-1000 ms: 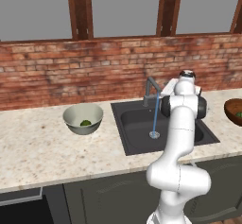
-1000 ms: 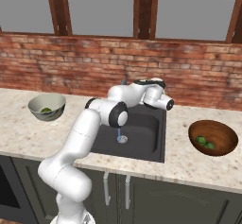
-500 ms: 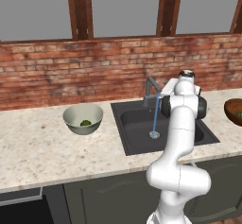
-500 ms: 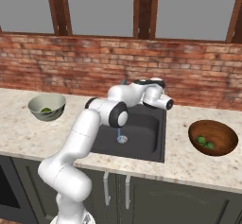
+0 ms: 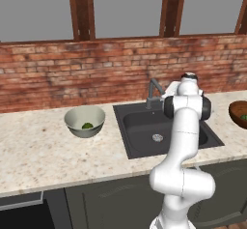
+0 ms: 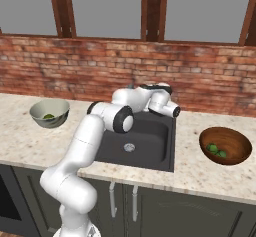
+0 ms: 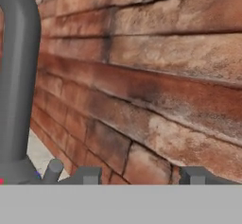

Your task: Pick the avocados from the sink and place them in one bowl. Place the lime in the other bowl. Then turn off the sink faucet.

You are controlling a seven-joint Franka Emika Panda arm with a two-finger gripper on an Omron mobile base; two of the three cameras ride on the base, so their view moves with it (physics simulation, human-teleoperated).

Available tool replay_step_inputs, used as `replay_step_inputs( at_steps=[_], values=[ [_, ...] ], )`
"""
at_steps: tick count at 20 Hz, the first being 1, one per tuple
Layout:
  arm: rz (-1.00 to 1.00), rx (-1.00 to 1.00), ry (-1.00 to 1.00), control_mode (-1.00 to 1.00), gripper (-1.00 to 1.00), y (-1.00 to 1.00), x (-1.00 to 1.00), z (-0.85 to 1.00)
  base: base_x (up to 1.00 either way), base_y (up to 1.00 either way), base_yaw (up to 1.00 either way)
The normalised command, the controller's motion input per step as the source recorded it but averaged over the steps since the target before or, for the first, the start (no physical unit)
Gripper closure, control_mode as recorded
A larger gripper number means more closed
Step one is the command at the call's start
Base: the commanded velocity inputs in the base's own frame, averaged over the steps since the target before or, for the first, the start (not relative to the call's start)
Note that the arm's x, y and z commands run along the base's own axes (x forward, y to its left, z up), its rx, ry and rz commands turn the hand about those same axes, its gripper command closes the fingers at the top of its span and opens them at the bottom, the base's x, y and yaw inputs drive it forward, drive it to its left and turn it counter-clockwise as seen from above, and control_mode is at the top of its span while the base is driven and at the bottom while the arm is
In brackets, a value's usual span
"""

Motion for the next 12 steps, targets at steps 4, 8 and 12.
replay_step_inputs(
  at_steps=[4,8,12],
  values=[
    [0.00,0.05,-0.01,-1.00,-1.00,0.45,0.23,0.37,0.00,0.00,0.00],
    [0.00,0.06,-0.01,-1.00,-1.00,0.39,0.23,0.39,0.00,0.00,0.00],
    [0.00,0.06,-0.01,-1.00,-1.00,0.41,0.15,0.41,0.00,0.00,0.00]
  ],
)
